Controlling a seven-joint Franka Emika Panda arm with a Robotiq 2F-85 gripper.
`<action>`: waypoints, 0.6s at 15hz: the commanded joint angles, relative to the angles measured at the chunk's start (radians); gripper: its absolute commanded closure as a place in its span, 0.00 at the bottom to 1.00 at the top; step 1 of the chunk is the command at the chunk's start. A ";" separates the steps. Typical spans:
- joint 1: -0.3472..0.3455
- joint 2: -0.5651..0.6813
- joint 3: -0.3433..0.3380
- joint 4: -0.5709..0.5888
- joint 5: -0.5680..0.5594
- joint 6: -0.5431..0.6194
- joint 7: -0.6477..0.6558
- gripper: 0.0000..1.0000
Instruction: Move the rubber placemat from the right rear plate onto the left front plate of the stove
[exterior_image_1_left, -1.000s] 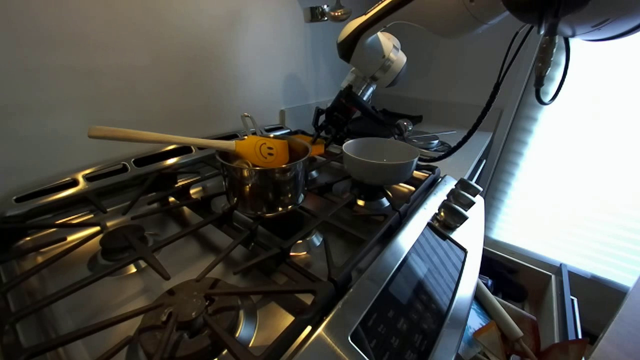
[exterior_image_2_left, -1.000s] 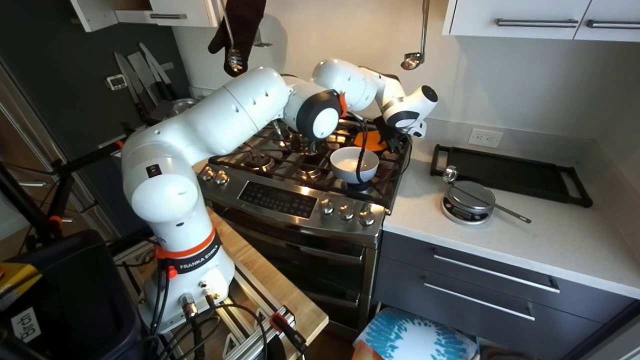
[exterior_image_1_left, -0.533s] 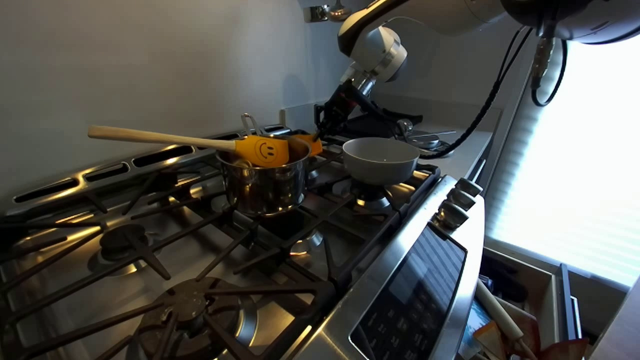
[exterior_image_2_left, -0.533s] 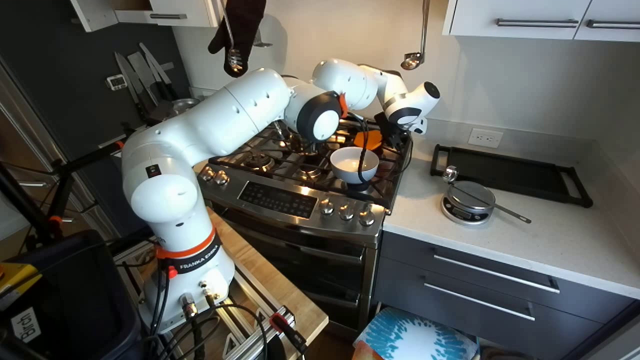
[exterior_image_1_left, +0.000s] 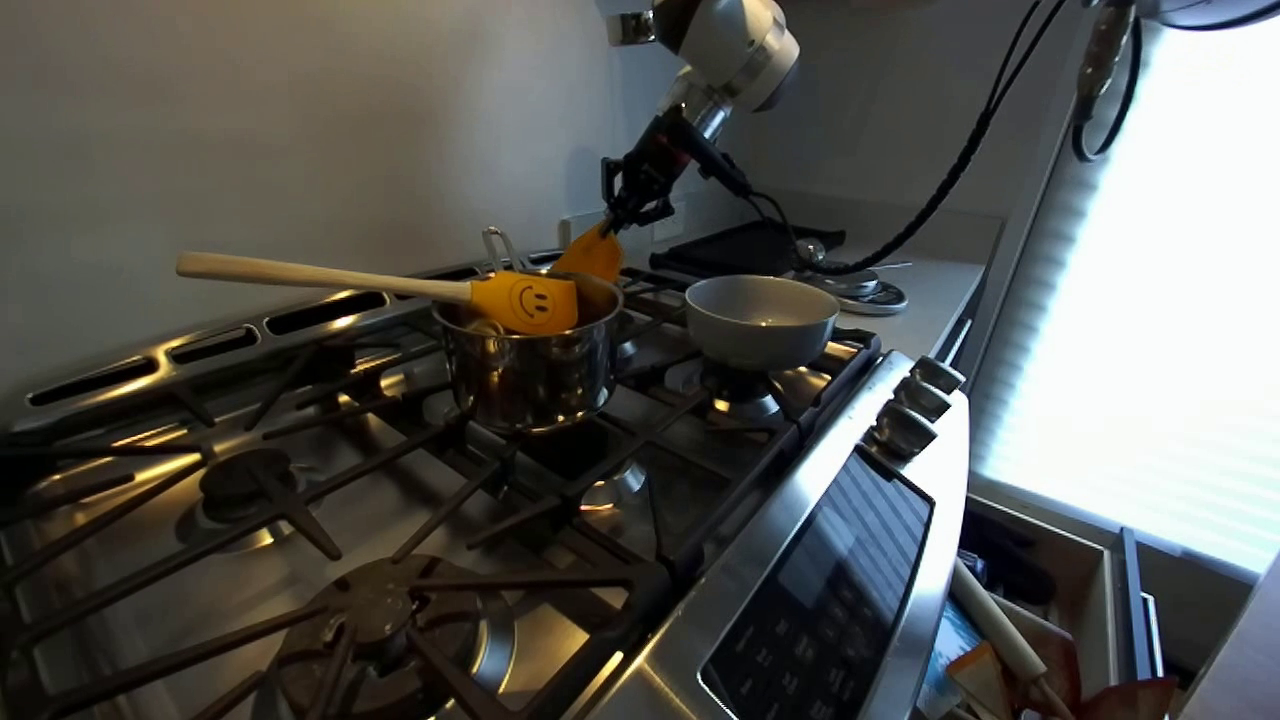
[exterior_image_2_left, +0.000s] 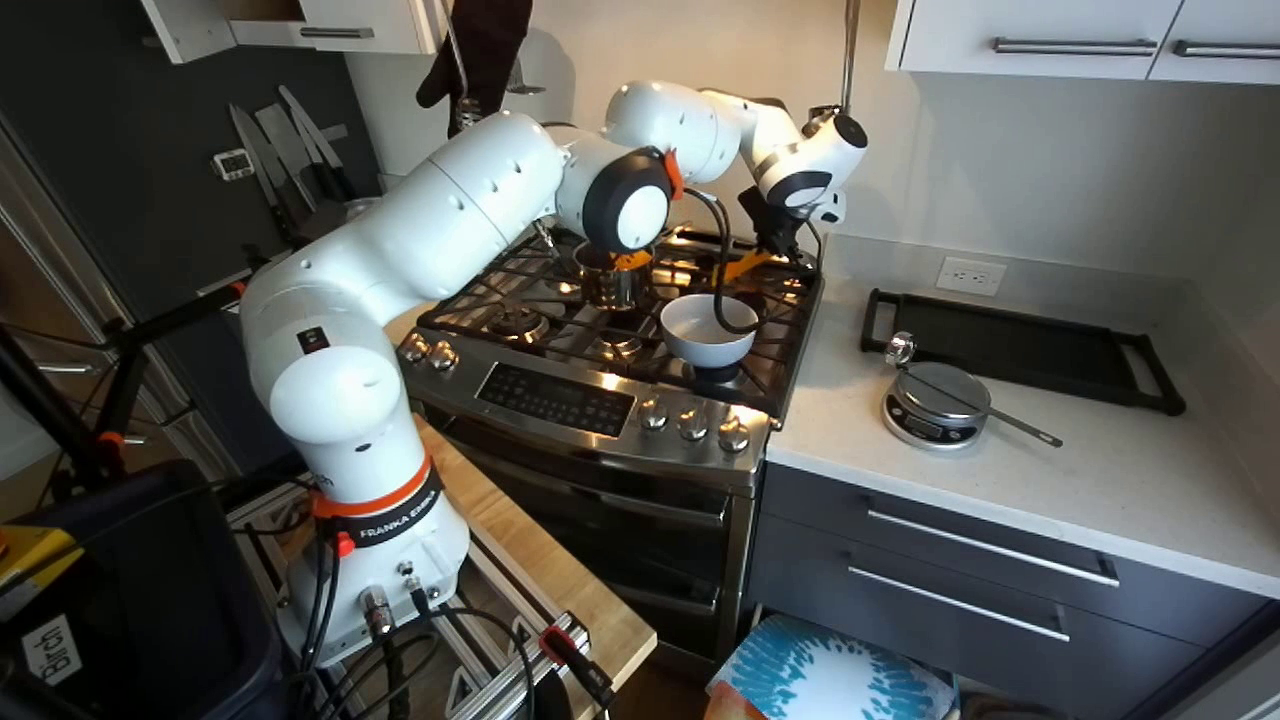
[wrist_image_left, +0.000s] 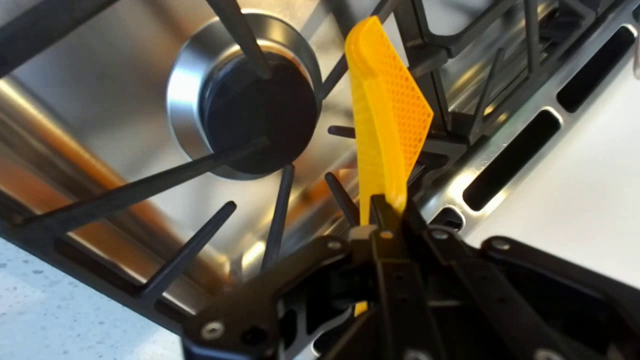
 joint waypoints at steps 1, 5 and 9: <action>0.007 -0.140 -0.013 -0.216 -0.029 0.126 0.060 0.99; 0.047 -0.250 -0.020 -0.383 -0.040 0.314 0.130 0.99; 0.133 -0.388 -0.036 -0.555 -0.117 0.402 0.177 0.99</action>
